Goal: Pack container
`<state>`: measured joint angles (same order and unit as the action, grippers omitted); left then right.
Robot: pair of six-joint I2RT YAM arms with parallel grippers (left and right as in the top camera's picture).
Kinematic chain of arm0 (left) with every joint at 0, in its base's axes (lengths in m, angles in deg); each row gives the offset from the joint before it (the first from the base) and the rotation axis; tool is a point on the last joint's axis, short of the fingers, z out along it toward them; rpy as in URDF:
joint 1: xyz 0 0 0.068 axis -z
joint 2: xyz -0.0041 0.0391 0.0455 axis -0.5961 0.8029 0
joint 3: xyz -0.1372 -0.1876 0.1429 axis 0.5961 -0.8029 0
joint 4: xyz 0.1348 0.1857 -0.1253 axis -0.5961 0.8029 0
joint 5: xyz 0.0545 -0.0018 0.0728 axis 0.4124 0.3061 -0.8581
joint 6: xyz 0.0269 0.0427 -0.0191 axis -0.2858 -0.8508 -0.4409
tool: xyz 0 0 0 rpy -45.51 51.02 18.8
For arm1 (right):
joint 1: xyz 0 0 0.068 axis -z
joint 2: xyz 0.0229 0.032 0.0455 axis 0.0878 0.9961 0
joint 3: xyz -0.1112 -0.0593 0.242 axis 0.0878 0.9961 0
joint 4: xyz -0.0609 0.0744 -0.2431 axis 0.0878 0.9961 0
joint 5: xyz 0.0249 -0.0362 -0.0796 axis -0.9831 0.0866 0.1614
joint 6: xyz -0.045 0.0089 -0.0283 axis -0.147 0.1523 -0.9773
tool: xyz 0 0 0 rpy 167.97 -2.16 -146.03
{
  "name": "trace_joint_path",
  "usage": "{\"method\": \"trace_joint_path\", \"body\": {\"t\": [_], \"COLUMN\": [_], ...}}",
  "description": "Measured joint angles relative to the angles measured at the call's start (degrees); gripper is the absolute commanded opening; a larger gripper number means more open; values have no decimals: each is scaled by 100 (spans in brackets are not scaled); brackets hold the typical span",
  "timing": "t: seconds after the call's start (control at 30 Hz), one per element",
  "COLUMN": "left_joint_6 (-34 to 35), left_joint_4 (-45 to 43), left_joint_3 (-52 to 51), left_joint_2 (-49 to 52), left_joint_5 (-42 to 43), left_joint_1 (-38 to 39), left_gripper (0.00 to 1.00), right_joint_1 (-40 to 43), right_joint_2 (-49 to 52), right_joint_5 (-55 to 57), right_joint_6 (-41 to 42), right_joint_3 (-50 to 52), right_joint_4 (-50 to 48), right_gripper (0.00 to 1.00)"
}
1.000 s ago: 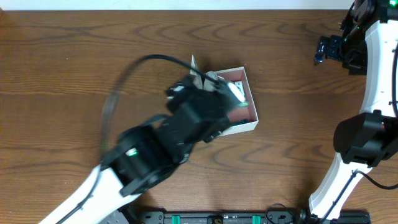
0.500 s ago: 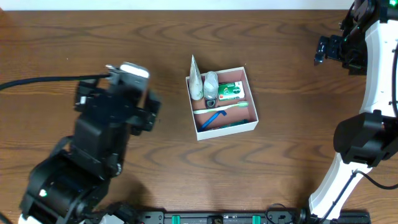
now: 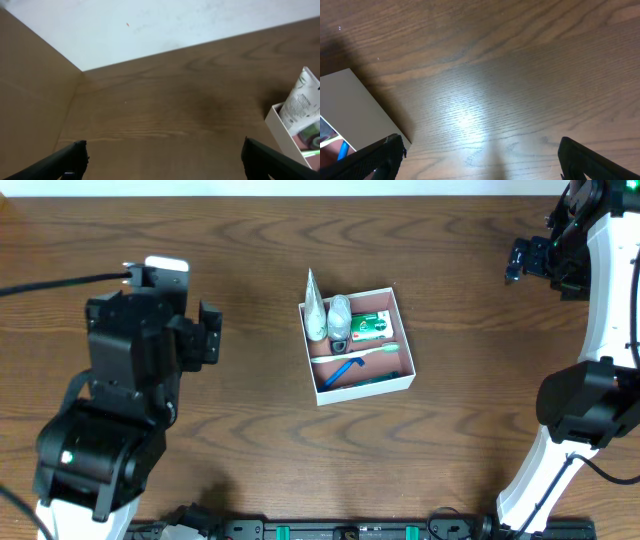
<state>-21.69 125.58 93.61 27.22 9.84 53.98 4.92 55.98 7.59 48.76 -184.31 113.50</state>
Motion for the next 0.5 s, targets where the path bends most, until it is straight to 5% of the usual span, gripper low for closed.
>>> {"method": "trace_joint_path", "body": {"t": [0.33, 0.5], "left_joint_6": [48, 619], "left_joint_4": [758, 1388], "left_joint_3": [-2, -7], "left_joint_2": [210, 188], "left_joint_5": [76, 118], "left_joint_1": [-4, -4], "left_gripper": [98, 98], "right_joint_1": [0, 0], "right_joint_2": [0, 0], "right_joint_5": [0, 0], "right_joint_6": [0, 0], "right_joint_3": [0, 0], "right_joint_4": [2, 2], "right_gripper": [99, 99]}}
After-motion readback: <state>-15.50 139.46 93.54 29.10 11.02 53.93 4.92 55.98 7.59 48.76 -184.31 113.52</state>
